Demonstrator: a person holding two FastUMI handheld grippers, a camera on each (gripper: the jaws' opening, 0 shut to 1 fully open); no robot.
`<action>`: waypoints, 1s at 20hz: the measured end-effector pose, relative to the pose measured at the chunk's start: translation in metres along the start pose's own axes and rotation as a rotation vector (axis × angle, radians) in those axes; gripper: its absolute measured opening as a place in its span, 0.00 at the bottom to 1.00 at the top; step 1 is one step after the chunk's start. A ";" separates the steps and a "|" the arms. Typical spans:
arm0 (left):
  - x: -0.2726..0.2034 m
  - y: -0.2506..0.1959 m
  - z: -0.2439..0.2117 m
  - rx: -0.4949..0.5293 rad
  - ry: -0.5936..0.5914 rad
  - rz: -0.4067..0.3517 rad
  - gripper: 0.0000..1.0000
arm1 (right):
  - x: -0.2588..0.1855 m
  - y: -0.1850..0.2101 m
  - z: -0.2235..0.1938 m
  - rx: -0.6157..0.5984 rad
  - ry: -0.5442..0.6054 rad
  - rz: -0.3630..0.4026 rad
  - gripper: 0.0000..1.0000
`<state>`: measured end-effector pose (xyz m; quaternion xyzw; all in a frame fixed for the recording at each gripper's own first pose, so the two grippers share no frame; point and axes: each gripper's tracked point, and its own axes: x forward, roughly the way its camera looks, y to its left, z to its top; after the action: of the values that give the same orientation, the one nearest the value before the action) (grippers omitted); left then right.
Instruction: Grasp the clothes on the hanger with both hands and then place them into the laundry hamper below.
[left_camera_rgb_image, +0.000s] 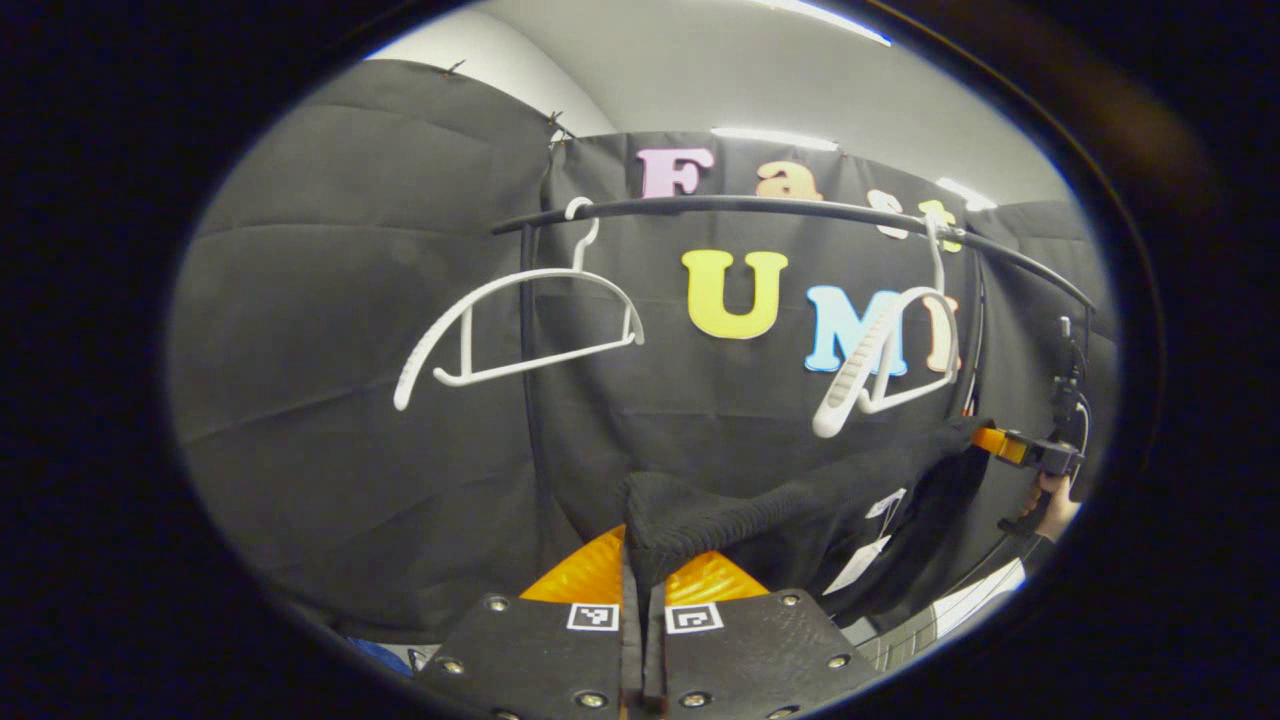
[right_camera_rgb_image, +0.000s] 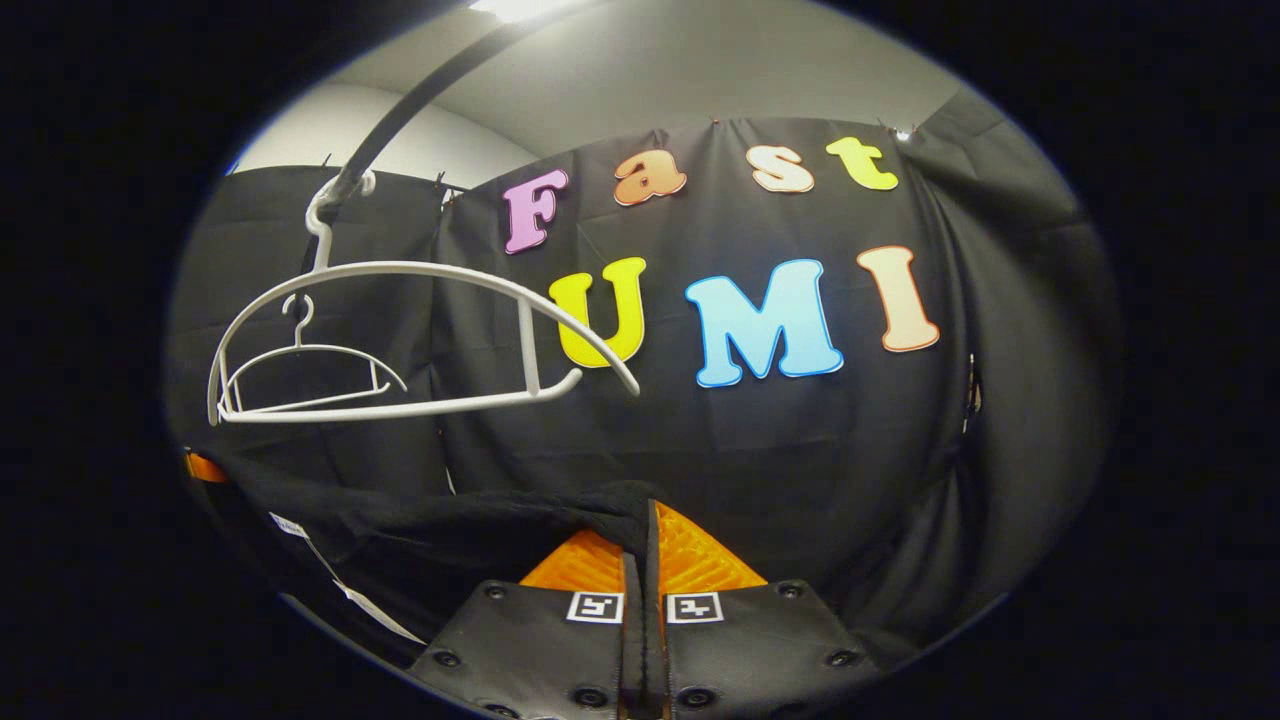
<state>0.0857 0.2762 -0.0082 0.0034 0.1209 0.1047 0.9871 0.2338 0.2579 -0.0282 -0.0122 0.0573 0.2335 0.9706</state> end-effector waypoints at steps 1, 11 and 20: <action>0.002 -0.001 -0.002 0.010 0.002 -0.021 0.04 | -0.009 -0.001 -0.004 0.003 0.008 -0.023 0.00; 0.008 -0.005 -0.030 0.099 0.013 -0.200 0.04 | -0.090 -0.003 -0.032 0.013 0.087 -0.216 0.00; 0.029 -0.050 -0.092 0.140 0.098 -0.338 0.02 | -0.126 -0.005 -0.090 0.085 0.212 -0.266 0.00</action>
<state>0.1012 0.2320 -0.1055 0.0467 0.1747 -0.0713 0.9809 0.1153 0.1917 -0.1031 -0.0030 0.1670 0.0979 0.9811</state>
